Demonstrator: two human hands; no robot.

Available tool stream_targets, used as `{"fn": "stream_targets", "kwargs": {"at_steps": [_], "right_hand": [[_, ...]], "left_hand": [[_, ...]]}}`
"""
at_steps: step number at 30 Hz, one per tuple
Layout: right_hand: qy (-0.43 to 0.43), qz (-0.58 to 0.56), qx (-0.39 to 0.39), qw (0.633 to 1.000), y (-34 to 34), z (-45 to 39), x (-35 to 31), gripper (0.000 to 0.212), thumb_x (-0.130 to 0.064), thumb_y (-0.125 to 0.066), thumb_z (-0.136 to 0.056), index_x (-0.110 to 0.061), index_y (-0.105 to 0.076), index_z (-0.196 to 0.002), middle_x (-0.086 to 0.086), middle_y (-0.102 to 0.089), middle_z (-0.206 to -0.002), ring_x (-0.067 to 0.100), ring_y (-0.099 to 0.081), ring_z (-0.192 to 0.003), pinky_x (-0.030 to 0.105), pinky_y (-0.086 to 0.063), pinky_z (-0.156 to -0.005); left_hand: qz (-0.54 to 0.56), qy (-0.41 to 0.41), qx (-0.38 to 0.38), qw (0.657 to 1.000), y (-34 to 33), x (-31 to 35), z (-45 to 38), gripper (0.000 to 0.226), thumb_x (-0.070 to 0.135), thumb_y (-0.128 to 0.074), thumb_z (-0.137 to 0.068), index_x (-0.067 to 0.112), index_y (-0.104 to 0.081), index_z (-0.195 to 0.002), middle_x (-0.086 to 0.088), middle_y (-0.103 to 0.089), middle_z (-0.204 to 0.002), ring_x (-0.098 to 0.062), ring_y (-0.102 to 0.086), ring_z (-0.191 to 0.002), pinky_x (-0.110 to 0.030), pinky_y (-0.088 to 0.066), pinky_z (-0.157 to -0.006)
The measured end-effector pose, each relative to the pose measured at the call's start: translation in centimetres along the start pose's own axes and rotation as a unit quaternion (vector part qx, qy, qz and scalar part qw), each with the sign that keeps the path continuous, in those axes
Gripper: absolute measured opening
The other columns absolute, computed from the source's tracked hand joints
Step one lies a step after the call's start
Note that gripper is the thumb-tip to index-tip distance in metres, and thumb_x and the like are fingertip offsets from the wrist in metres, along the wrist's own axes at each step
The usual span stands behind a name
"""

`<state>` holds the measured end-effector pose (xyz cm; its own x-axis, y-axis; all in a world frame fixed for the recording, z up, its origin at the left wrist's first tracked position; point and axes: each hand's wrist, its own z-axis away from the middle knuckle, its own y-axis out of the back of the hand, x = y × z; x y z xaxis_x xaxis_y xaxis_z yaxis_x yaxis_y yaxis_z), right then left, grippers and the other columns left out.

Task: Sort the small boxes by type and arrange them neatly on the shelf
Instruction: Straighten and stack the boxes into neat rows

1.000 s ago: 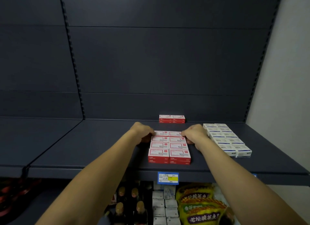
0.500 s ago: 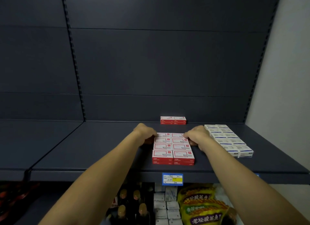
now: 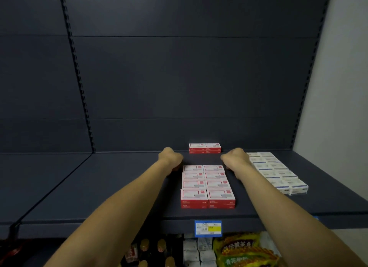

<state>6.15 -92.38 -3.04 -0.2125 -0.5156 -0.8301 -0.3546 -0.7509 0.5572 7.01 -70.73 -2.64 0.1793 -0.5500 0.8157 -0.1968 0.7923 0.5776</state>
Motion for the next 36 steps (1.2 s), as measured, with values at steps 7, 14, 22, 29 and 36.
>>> {"fn": "stream_targets", "kwargs": {"at_steps": [7, 14, 22, 29, 36], "right_hand": [[-0.003, -0.009, -0.008, 1.0, -0.9, -5.9, -0.6, 0.025, -0.028, -0.066, -0.08, -0.007, -0.074, -0.091, 0.014, -0.074, -0.092, 0.027, -0.069, -0.082, 0.021, -0.042, -0.053], [0.002, 0.003, -0.006, 1.0, -1.7, -10.8, -0.9, 0.022, -0.022, -0.068, -0.085, -0.004, -0.07, -0.096, 0.011, -0.068, -0.094, 0.028, -0.066, -0.081, 0.027, -0.049, -0.065], [-0.003, -0.004, -0.018, 1.0, -3.9, -13.6, -0.6, 0.037, -0.037, -0.076, -0.083, -0.003, -0.071, -0.095, 0.014, -0.073, -0.095, 0.029, -0.071, -0.081, 0.033, -0.06, -0.072], [-0.008, 0.014, -0.017, 1.0, -4.1, -12.7, -1.4, 0.032, -0.034, -0.08, -0.079, -0.006, -0.067, -0.09, 0.012, -0.071, -0.089, 0.027, -0.072, -0.075, 0.028, -0.056, -0.06], [-0.013, 0.009, -0.016, 1.0, -3.9, -10.6, -0.9, 0.027, -0.03, -0.08, -0.08, -0.007, -0.07, -0.089, 0.011, -0.071, -0.086, 0.023, -0.07, -0.071, 0.023, -0.048, -0.051]], "left_hand": [[-0.001, 0.002, 0.015, 1.0, -2.8, 2.1, -4.9, 0.024, 0.024, -0.064, -0.09, 0.003, -0.066, -0.101, -0.012, -0.07, -0.094, -0.025, -0.069, -0.08, -0.033, -0.057, -0.069], [0.008, 0.011, 0.016, 1.0, -4.6, 3.9, -7.6, 0.027, 0.029, -0.069, -0.09, 0.004, -0.066, -0.1, -0.012, -0.071, -0.093, -0.021, -0.068, -0.074, -0.027, -0.048, -0.057], [0.009, 0.018, 0.024, 1.0, -5.6, 4.0, -9.9, 0.025, 0.027, -0.079, -0.085, 0.006, -0.065, -0.09, -0.01, -0.07, -0.084, -0.021, -0.07, -0.069, -0.033, -0.06, -0.067], [0.011, 0.011, 0.017, 1.0, -5.5, 3.7, -10.2, 0.029, 0.032, -0.079, -0.085, 0.005, -0.068, -0.093, -0.01, -0.072, -0.084, -0.021, -0.073, -0.071, -0.035, -0.062, -0.074], [0.019, 0.01, -0.005, 1.0, -5.0, 2.7, -9.2, 0.034, 0.038, -0.083, -0.081, 0.007, -0.072, -0.091, -0.006, -0.074, -0.083, -0.018, -0.072, -0.075, -0.03, -0.058, -0.071]]}}
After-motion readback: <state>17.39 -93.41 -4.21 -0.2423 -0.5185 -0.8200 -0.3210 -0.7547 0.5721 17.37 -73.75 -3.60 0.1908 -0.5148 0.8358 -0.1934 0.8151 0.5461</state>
